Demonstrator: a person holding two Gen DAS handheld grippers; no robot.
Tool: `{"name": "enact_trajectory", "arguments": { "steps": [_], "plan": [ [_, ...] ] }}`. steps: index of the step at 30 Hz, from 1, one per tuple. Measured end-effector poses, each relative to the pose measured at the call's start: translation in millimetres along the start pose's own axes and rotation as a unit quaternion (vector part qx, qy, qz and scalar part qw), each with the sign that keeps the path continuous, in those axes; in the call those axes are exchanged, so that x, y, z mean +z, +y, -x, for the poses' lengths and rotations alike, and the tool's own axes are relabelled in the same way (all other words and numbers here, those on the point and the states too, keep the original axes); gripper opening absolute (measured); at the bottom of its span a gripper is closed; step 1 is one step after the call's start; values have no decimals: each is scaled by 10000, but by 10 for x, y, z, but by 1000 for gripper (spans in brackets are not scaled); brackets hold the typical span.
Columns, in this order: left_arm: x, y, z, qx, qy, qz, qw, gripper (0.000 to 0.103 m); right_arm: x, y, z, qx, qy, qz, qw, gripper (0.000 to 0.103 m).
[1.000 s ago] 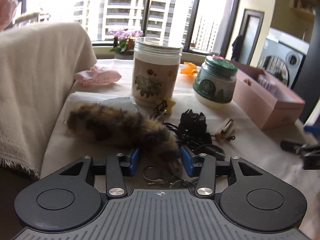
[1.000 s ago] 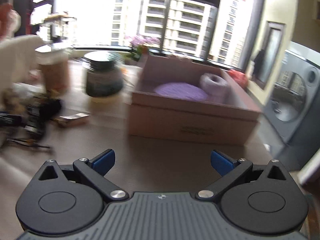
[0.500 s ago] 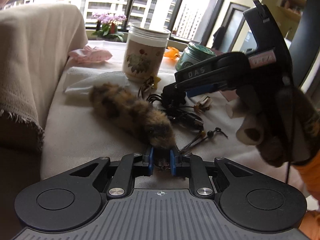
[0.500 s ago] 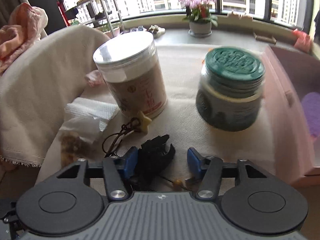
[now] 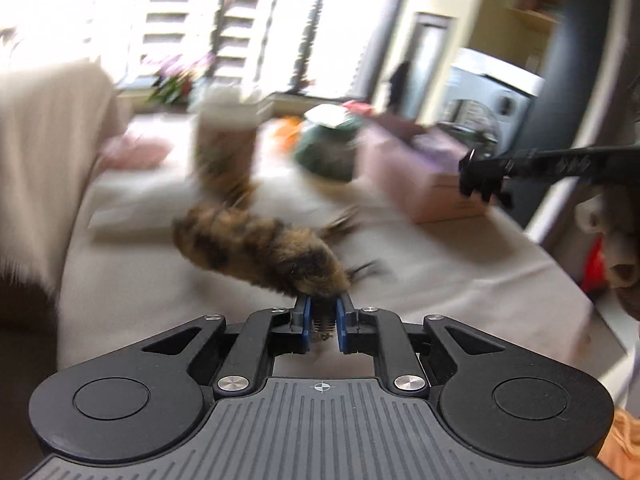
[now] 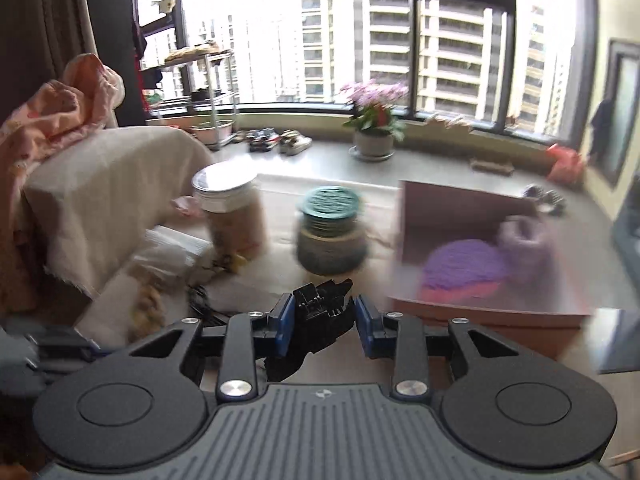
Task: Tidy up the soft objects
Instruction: 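Drop the furry tail into the pink box with the left gripper while the right drops the clip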
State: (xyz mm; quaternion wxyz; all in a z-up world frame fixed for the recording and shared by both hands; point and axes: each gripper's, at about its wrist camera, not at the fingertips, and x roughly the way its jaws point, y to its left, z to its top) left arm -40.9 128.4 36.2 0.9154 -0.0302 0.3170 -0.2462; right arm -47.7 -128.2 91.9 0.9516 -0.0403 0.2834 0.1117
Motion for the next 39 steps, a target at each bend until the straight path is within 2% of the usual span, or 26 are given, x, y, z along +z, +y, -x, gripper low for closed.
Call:
{"name": "enact_trajectory", "arguments": {
  "steps": [3, 7, 11, 16, 23, 27, 31, 35, 39],
  "plan": [
    [227, -199, 179, -425, -205, -91, 9988, 15, -185, -167, 308, -398, -92, 216, 9989, 32],
    [614, -493, 349, -874, -375, -201, 9953, 15, -321, -361, 695, -422, -332, 54, 9985, 32],
    [1089, -926, 508, -1130, -624, -727, 9890, 15, -270, -517, 994, -433, -766, -138, 9960, 32],
    [1603, -1398, 651, -1035, -1156, -1293, 9794, 15, -48, -752, 1218, -589, -1249, -353, 9898, 32],
    [2066, -1870, 546, -768, -1563, -1721, 9696, 15, 421, -1177, 1327, -549, -1430, -861, 9845, 32],
    [2249, -1941, 266, -677, -1486, -1743, 9711, 15, 697, -1357, 1304, -858, -1519, -807, 9813, 32],
    [2449, -1865, -30, -638, -1480, -1565, 9744, 15, 978, -1574, 1171, -888, -1393, -919, 9820, 32],
    [2658, -1668, -244, -952, -1650, -1131, 9752, 15, 1232, -1700, 1044, -968, -1424, -705, 9825, 32],
    [2672, -1472, -502, -1127, -1627, -873, 9763, 15, 1390, -1829, 854, -685, -1484, -793, 9834, 32]
  ]
}}
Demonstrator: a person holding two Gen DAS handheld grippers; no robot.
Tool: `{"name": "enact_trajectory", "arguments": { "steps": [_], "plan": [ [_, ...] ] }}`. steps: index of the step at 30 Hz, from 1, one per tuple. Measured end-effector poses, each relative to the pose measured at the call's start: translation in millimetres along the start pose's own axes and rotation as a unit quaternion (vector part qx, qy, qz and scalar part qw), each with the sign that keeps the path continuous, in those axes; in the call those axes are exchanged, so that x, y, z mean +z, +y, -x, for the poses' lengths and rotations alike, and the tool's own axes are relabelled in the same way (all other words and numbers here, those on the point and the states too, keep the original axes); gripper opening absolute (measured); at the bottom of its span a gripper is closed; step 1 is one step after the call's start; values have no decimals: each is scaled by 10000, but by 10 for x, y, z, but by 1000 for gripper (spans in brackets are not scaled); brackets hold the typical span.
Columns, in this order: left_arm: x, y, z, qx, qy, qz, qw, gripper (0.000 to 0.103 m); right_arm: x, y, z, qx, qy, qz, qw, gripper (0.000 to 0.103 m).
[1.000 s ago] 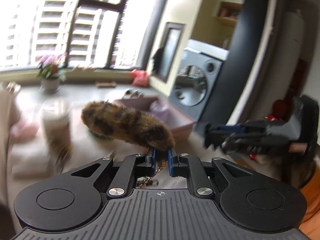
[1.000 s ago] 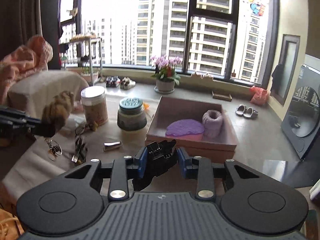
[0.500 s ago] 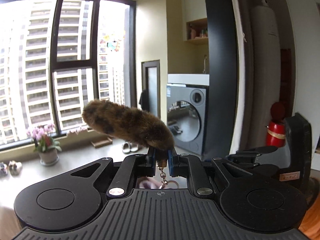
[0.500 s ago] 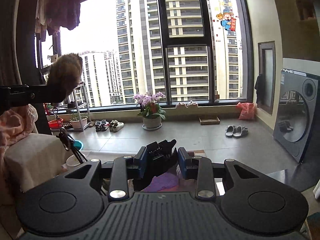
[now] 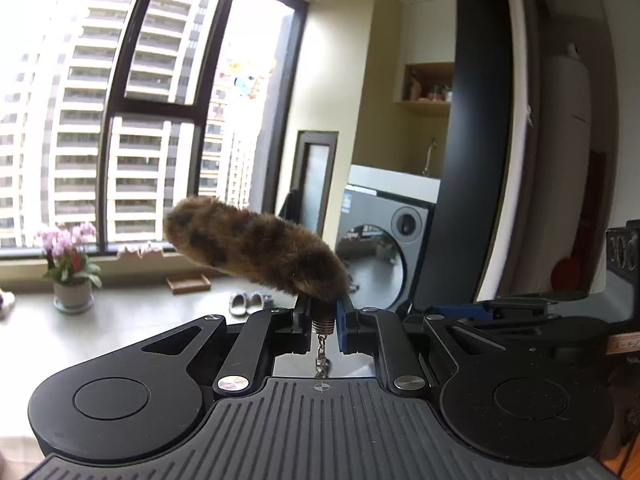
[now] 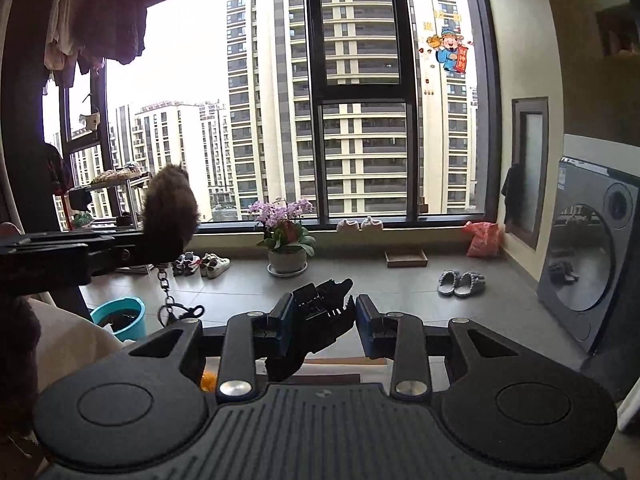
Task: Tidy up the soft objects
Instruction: 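Drop the furry tail into the pink box with the left gripper while the right drops the clip, then move the left gripper to the black USB cable while the right approaches the silver clip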
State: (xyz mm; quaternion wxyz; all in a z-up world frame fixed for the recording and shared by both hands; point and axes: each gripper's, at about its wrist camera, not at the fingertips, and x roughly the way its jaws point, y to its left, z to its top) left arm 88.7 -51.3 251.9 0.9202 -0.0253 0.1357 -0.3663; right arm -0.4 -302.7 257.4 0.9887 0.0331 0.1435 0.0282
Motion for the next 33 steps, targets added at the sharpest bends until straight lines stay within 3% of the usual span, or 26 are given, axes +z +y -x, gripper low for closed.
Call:
{"name": "enact_trajectory", "arguments": {
  "steps": [4, 6, 9, 10, 12, 13, 16, 19, 23, 28, 33],
  "plan": [
    [-330, 225, -334, -126, 443, 265, 9986, 16, -41, -14, -297, 146, 128, -57, 9998, 32],
    [-604, 354, -549, 34, 912, 548, 9943, 18, -101, -32, -480, 149, 258, -190, 9994, 32],
    [-1181, 576, -971, 166, 2189, 1155, 9687, 18, -285, -46, -784, 245, 587, -411, 9971, 33],
    [-1387, 641, -1082, 35, 2552, 1253, 9587, 18, -384, -9, -890, 285, 810, -451, 9953, 34],
    [-1716, 757, -1228, -284, 3136, 1430, 9383, 20, -606, 62, -1167, 376, 1457, -531, 9872, 51],
    [-1788, 790, -1216, -326, 3180, 1469, 9361, 18, -715, 109, -1284, 325, 1765, -564, 9822, 52],
    [-1696, 820, -936, -424, 2789, 1324, 9502, 25, -937, 206, -1484, 151, 2171, -506, 9747, 52],
    [-1523, 811, -496, -651, 2199, 1253, 9652, 24, -1040, 309, -1409, 7, 2113, -395, 9766, 54],
    [-1484, 840, 130, -271, 1912, 1039, 9757, 24, -1137, 518, -1146, -89, 1768, -61, 9842, 64],
    [-1775, 993, 683, 655, 1888, 1343, 9706, 24, -1422, 902, -790, 98, 1503, 539, 9871, 67],
    [-2182, 1142, 1154, 1297, 2089, 1702, 9542, 24, -1884, 1338, -436, 574, 1382, 879, 9848, 71]
  ]
}}
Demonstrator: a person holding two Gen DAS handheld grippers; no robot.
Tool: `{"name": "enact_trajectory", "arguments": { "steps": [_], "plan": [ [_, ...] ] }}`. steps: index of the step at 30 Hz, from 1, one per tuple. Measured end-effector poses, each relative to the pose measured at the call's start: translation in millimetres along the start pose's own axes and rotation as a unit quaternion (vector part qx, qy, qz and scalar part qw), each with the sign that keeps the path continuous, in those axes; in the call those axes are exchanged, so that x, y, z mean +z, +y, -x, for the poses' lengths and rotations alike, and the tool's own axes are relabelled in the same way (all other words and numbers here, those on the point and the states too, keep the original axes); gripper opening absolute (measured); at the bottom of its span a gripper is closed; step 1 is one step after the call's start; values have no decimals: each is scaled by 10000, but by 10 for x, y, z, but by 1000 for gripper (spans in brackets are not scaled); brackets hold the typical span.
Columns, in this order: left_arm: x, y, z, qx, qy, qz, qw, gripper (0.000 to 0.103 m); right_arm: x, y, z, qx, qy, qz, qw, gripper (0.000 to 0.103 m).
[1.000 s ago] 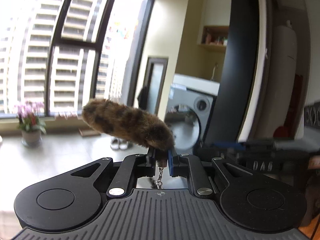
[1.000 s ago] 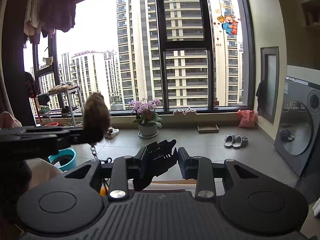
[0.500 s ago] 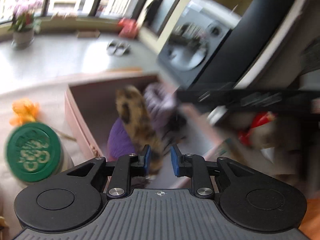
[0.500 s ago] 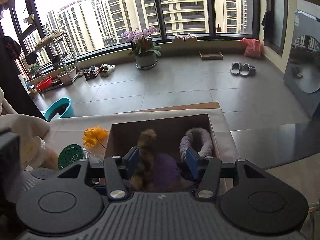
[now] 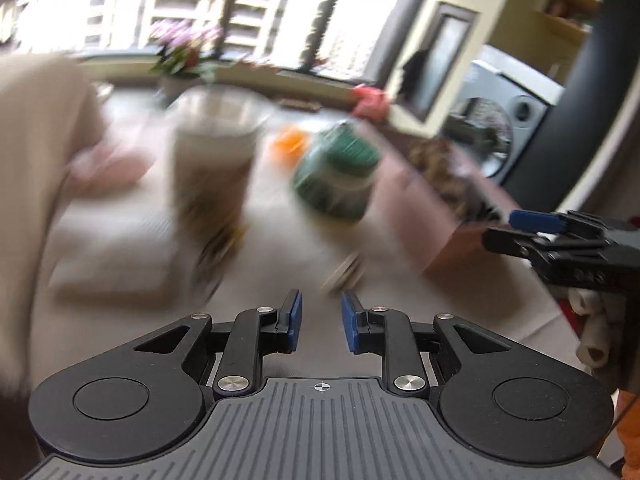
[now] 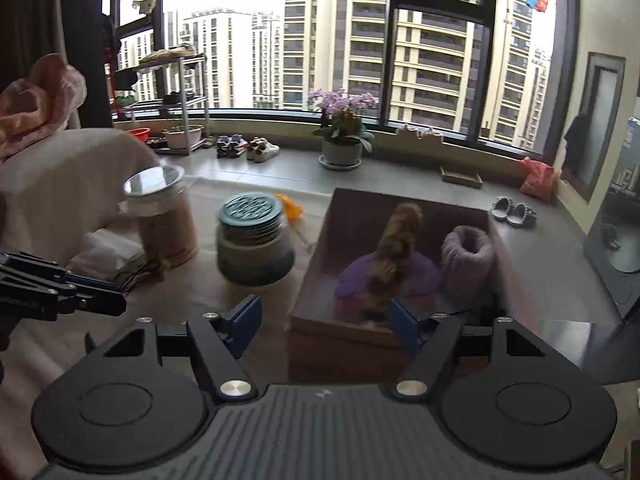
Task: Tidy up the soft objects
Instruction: 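Move the left gripper to the black USB cable while the right approaches the silver clip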
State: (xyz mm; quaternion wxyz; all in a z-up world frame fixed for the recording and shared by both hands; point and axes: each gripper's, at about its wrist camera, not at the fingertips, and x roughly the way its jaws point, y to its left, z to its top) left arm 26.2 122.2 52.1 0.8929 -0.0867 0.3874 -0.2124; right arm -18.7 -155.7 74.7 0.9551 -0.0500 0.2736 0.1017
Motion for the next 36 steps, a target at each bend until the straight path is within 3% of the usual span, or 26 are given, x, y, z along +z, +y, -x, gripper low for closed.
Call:
{"name": "enact_trajectory", "arguments": {
  "steps": [5, 12, 16, 20, 21, 25, 29, 31, 36],
  "plan": [
    [-216, 327, 143, 2, 279, 783, 9965, 24, -297, 419, -55, 355, 265, 257, 9987, 71],
    [-275, 317, -59, -146, 234, 935, 9952, 24, -479, 435, -291, -15, 262, -55, 9996, 71],
    [-240, 145, -282, -216, 69, 563, 9982, 24, -583, 394, -307, -80, 407, -77, 9991, 71],
    [-202, -59, -404, 31, -35, 38, 10000, 25, -724, 351, -333, -181, 576, -211, 9980, 72],
    [-209, -109, -408, 58, -29, -92, 9999, 25, -769, 333, -326, -175, 489, -306, 9982, 77],
    [-279, -269, -410, 351, -21, -660, 9972, 26, -818, 294, -295, -140, 405, -443, 9981, 78],
    [-313, -316, -400, 617, 30, -867, 9943, 26, -816, 316, -284, -145, 399, -392, 9983, 79],
    [-324, -301, -418, 616, 144, -845, 9944, 33, -818, 327, -282, -154, 393, -379, 9984, 79],
    [-349, -293, -395, 623, 125, -932, 9936, 33, -818, 326, -283, -152, 392, -380, 9984, 80]
  ]
}}
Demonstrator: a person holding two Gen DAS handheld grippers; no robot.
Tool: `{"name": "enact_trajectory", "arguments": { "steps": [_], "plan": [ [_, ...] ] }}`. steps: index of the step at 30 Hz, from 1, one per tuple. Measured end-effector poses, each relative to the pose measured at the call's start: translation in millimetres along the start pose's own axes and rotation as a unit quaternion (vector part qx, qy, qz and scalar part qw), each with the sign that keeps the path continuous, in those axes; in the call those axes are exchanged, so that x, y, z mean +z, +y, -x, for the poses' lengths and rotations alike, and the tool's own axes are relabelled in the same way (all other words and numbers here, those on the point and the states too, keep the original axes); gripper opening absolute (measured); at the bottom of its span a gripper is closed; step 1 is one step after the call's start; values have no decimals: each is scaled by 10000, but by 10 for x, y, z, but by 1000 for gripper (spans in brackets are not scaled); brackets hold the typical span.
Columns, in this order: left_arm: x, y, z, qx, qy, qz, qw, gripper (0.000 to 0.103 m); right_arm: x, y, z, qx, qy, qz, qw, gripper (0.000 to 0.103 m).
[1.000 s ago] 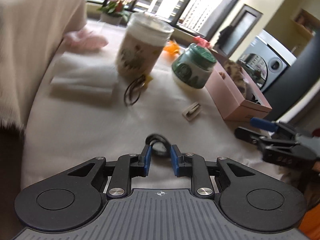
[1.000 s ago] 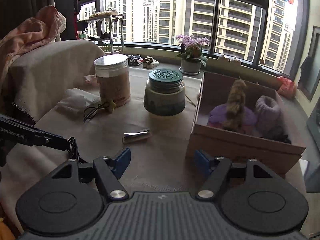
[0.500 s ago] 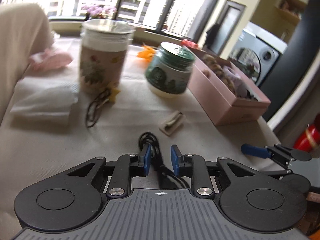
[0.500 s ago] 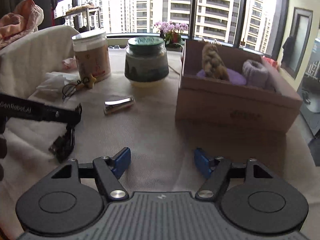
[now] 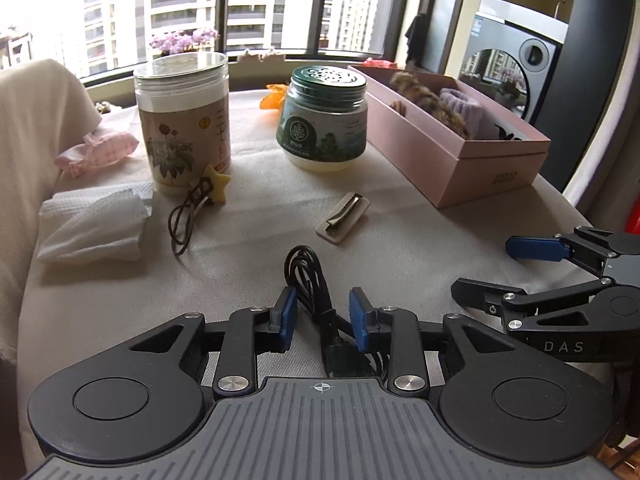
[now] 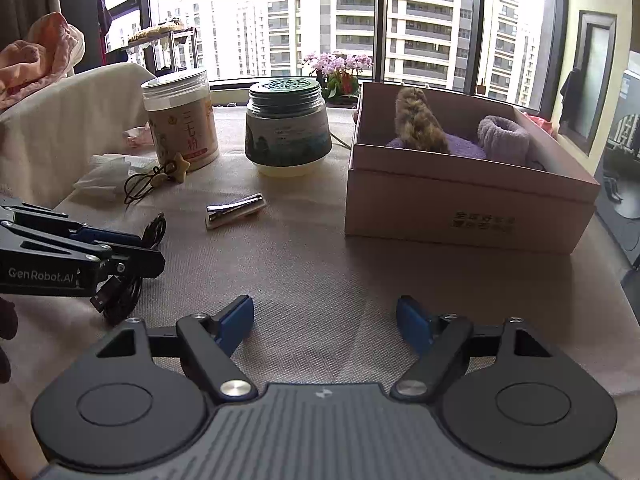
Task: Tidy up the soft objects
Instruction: 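Move the left gripper to the black USB cable while the right approaches the silver clip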
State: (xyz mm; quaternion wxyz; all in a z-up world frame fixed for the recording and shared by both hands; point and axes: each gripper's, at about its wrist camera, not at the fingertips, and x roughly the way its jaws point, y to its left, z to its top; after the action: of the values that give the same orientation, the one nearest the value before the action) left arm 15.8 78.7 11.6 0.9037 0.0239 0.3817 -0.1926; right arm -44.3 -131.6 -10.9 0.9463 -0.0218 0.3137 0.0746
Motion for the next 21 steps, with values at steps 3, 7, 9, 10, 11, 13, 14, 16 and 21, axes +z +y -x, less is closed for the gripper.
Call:
{"name": "enact_trajectory", "arguments": {
  "steps": [3, 7, 9, 10, 11, 13, 14, 16, 21],
  "plan": [
    [-16, 39, 21, -87, -9, -40, 10000, 33, 7, 10, -2, -8, 23, 29, 10000, 80],
    [-46, 173, 80, -155, -11, 91, 9998, 34, 109, 93, -3, 181, 138, 270, 9994, 80],
    [-69, 236, 111, -90, -38, 132, 9999, 34, 229, 169, 8, 368, 79, 372, 9986, 80],
    [-86, 266, 122, -108, -71, 158, 9998, 31, 298, 204, 5, 497, 57, 407, 9979, 80],
    [-104, 296, 129, -171, -111, 203, 9996, 31, 374, 240, -11, 641, 45, 434, 9970, 80],
    [-130, 335, 137, -252, -178, 282, 9991, 31, 526, 322, -96, 877, 82, 482, 9949, 80],
    [-133, 337, 141, -259, -189, 290, 9991, 31, 595, 366, -166, 936, 115, 510, 9942, 80],
    [-139, 311, 145, -235, -199, 225, 9993, 31, 686, 452, -326, 928, 195, 583, 9938, 80],
    [-187, 276, 166, -260, -279, 75, 9992, 31, 787, 537, -674, 714, 441, 573, 9948, 73]
  ]
}}
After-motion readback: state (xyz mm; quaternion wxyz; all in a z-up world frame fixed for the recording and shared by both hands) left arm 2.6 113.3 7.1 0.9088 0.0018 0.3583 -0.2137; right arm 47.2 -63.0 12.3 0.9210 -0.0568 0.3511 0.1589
